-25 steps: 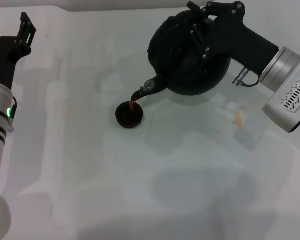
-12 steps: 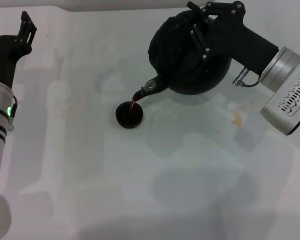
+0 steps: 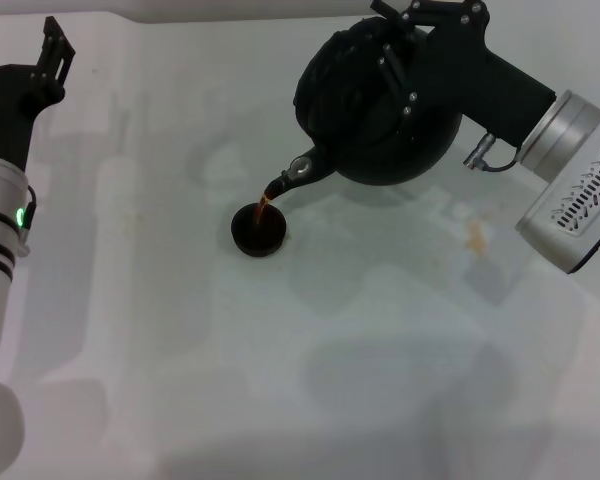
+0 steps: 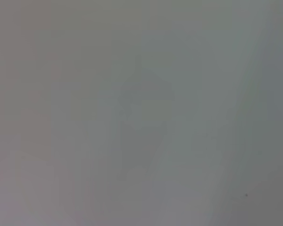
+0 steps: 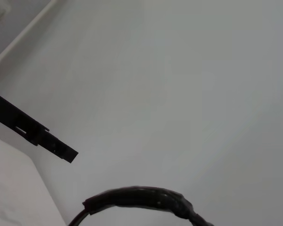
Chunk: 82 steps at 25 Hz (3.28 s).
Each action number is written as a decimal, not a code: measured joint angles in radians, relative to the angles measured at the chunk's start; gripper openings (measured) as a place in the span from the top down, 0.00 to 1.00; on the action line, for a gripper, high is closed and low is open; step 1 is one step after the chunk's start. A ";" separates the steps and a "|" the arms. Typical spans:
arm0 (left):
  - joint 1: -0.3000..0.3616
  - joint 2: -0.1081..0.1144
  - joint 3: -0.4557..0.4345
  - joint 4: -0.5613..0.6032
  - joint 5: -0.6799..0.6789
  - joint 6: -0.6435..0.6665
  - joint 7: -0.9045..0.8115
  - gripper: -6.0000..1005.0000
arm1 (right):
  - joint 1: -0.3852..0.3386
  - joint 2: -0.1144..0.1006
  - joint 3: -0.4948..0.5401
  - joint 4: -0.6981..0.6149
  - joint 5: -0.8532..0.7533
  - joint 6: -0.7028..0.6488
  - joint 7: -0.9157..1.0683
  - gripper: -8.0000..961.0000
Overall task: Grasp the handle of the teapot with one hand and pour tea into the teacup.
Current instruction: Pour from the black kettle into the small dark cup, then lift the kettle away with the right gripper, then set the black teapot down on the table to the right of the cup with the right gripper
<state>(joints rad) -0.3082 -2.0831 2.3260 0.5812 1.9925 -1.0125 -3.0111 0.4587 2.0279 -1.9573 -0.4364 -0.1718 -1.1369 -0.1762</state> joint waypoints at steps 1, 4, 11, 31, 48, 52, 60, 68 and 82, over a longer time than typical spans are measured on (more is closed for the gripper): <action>0.000 0.000 0.000 0.000 0.000 0.000 0.000 0.17 | 0.000 0.000 0.000 0.000 0.000 0.000 0.000 0.87; -0.001 0.000 -0.001 -0.001 0.000 0.000 0.000 0.17 | 0.000 0.000 -0.001 0.003 0.000 0.000 0.001 0.87; -0.003 0.001 -0.001 -0.001 0.000 0.000 0.000 0.17 | 0.000 0.000 -0.008 0.010 0.000 0.024 0.041 0.87; 0.005 -0.001 0.002 -0.012 0.000 0.000 0.000 0.17 | -0.017 -0.006 -0.018 0.031 0.102 0.056 0.499 0.87; 0.001 -0.002 0.006 -0.012 0.000 0.000 0.000 0.17 | -0.045 -0.010 -0.007 0.215 0.105 -0.087 0.666 0.87; 0.001 -0.002 0.006 -0.012 0.000 0.000 0.000 0.17 | -0.045 -0.007 -0.010 0.223 0.105 -0.076 0.667 0.87; 0.005 -0.002 0.006 -0.012 0.000 0.000 0.000 0.17 | -0.044 -0.003 -0.010 0.216 0.105 -0.012 0.670 0.87; 0.006 -0.002 0.006 -0.012 0.000 0.000 0.000 0.17 | -0.045 -0.003 -0.012 0.214 0.103 -0.018 0.672 0.87; -0.003 -0.002 0.006 -0.012 0.000 0.000 0.000 0.17 | -0.045 -0.005 -0.012 0.226 0.102 -0.010 0.670 0.87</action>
<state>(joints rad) -0.3111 -2.0846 2.3316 0.5690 1.9925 -1.0125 -3.0112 0.4134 2.0226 -1.9697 -0.2108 -0.0694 -1.1470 0.4935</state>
